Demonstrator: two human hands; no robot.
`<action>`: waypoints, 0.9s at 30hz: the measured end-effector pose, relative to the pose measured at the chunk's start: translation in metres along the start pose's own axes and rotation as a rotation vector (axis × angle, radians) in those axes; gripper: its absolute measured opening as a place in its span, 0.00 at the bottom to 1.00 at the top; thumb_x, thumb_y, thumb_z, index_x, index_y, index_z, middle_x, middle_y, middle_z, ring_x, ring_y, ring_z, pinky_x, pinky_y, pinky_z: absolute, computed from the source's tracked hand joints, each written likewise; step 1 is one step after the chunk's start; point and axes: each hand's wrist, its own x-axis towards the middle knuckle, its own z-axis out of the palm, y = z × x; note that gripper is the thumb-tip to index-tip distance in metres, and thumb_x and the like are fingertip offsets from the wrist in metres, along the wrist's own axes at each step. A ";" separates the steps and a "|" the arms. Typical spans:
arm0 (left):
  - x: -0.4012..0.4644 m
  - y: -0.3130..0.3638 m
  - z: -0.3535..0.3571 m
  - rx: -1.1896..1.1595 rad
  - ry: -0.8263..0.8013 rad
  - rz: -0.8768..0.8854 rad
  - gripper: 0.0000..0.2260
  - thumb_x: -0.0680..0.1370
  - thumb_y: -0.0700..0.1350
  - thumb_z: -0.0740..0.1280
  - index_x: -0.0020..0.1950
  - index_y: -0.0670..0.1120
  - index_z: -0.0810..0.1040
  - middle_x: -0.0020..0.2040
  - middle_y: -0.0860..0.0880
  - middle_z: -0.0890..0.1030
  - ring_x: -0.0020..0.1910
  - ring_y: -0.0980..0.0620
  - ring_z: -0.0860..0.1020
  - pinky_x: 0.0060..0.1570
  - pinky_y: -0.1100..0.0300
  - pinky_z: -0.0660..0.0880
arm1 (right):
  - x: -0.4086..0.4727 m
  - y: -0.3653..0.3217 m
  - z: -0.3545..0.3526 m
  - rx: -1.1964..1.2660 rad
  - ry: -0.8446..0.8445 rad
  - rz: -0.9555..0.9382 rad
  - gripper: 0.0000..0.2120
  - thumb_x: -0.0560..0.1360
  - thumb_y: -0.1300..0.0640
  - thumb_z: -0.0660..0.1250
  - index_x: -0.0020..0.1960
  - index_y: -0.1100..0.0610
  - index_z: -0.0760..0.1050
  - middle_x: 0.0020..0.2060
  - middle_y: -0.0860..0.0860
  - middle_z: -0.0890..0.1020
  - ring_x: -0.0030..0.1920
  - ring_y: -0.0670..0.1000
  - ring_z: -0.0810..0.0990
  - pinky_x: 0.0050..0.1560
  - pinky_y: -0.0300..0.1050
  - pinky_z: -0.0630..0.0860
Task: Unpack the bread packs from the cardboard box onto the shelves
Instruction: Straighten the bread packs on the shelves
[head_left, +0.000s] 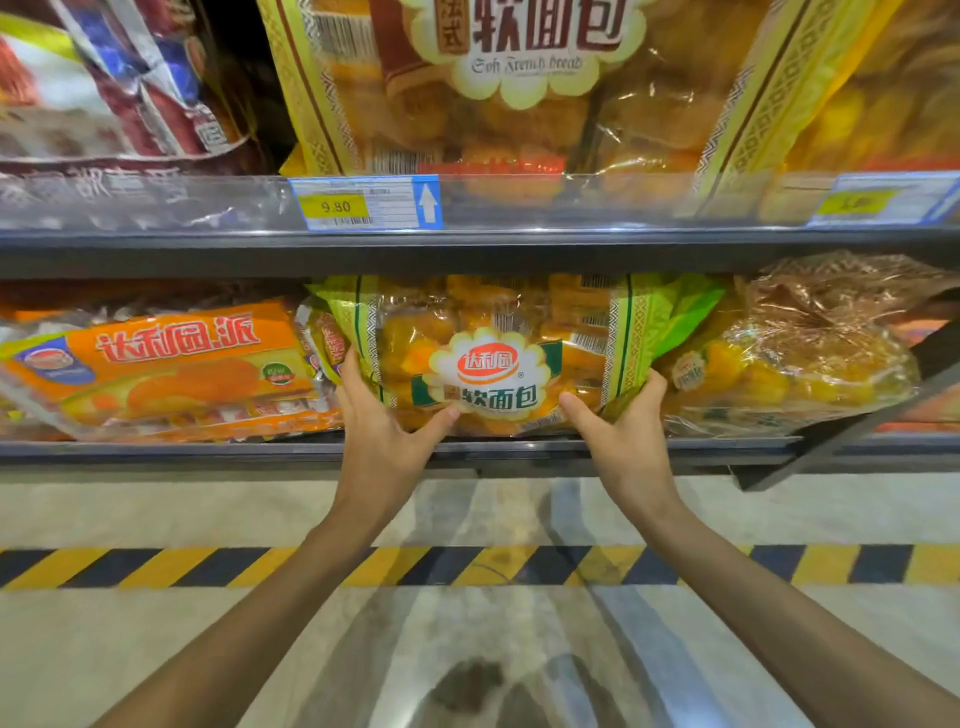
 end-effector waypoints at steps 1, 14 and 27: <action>0.001 0.000 0.001 -0.019 0.002 -0.004 0.51 0.71 0.49 0.81 0.83 0.45 0.52 0.76 0.45 0.63 0.73 0.54 0.66 0.64 0.76 0.68 | -0.001 0.001 -0.001 0.009 -0.012 -0.005 0.37 0.77 0.60 0.74 0.77 0.58 0.55 0.66 0.49 0.75 0.61 0.43 0.78 0.52 0.24 0.75; 0.009 0.001 -0.001 -0.044 0.088 0.024 0.45 0.75 0.65 0.72 0.83 0.51 0.52 0.80 0.49 0.64 0.78 0.49 0.66 0.73 0.44 0.71 | -0.006 -0.001 0.007 0.134 -0.038 -0.055 0.37 0.78 0.52 0.73 0.79 0.52 0.55 0.69 0.46 0.75 0.65 0.37 0.76 0.60 0.32 0.78; -0.024 0.000 0.003 -0.105 0.080 -0.009 0.44 0.76 0.58 0.73 0.84 0.57 0.49 0.82 0.59 0.52 0.83 0.52 0.54 0.71 0.41 0.74 | -0.009 0.006 0.010 0.165 0.000 0.010 0.42 0.77 0.54 0.74 0.82 0.50 0.52 0.72 0.47 0.73 0.67 0.40 0.77 0.52 0.25 0.76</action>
